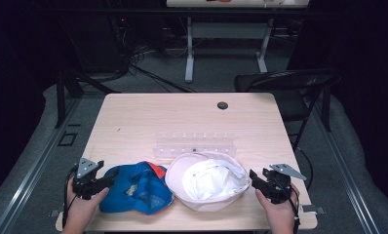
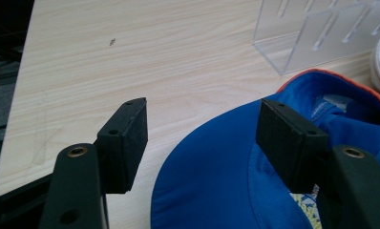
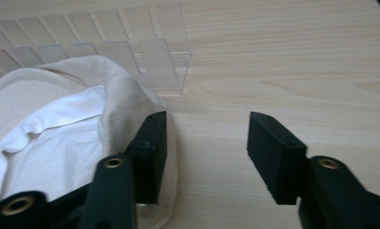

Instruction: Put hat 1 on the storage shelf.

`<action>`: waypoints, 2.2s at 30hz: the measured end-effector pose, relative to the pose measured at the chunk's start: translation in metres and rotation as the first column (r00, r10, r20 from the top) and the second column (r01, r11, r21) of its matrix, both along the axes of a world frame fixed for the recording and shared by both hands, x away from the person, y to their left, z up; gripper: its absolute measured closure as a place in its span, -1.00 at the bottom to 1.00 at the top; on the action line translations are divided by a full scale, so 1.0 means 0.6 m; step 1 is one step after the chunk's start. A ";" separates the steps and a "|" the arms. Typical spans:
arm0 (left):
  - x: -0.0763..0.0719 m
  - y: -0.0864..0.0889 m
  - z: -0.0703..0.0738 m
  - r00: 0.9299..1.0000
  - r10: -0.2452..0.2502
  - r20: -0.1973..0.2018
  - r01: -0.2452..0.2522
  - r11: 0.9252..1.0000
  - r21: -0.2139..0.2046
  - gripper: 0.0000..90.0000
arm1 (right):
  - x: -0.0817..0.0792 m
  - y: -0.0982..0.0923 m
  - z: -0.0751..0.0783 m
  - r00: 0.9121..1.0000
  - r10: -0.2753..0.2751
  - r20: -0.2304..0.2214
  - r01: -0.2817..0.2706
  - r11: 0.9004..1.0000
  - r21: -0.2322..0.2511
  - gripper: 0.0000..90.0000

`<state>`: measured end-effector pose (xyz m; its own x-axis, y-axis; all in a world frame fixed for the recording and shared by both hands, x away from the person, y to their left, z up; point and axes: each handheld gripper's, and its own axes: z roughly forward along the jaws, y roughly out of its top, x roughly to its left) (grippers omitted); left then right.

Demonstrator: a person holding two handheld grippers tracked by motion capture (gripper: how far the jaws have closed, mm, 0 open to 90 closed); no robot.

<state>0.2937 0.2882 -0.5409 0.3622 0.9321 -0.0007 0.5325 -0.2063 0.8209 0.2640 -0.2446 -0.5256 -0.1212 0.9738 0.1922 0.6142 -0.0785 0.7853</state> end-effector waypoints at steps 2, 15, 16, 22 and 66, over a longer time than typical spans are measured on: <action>0.000 -0.001 0.000 1.000 -0.002 -0.011 0.002 1.000 -0.006 -0.18 | 0.000 0.000 0.002 1.000 -0.006 -0.025 0.006 1.000 0.011 0.16; 0.001 -0.008 -0.003 1.000 -0.009 -0.025 0.010 1.000 0.025 -0.19 | -0.008 0.013 0.053 0.994 0.037 -0.103 -0.027 0.995 0.101 0.08; 0.002 -0.009 -0.004 1.000 -0.010 -0.028 0.011 0.999 0.031 -0.19 | -0.011 0.014 0.058 0.993 0.045 -0.113 -0.033 0.994 0.107 0.06; 0.002 -0.007 -0.004 0.999 -0.017 -0.029 0.018 0.999 0.029 -0.18 | -0.032 0.019 0.073 0.986 0.067 -0.151 -0.039 0.983 0.180 0.01; 0.015 -0.017 -0.028 0.992 -0.055 -0.110 0.064 0.995 0.082 -0.16 | 0.095 0.004 0.097 0.914 0.065 -0.401 -0.069 0.998 0.004 0.80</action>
<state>0.3030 0.2780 -0.5580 0.4192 0.9072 0.0363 0.6012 -0.3073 0.7377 0.3208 -0.2425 -0.4674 -0.1012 0.9682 0.2286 0.8812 -0.0195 0.4724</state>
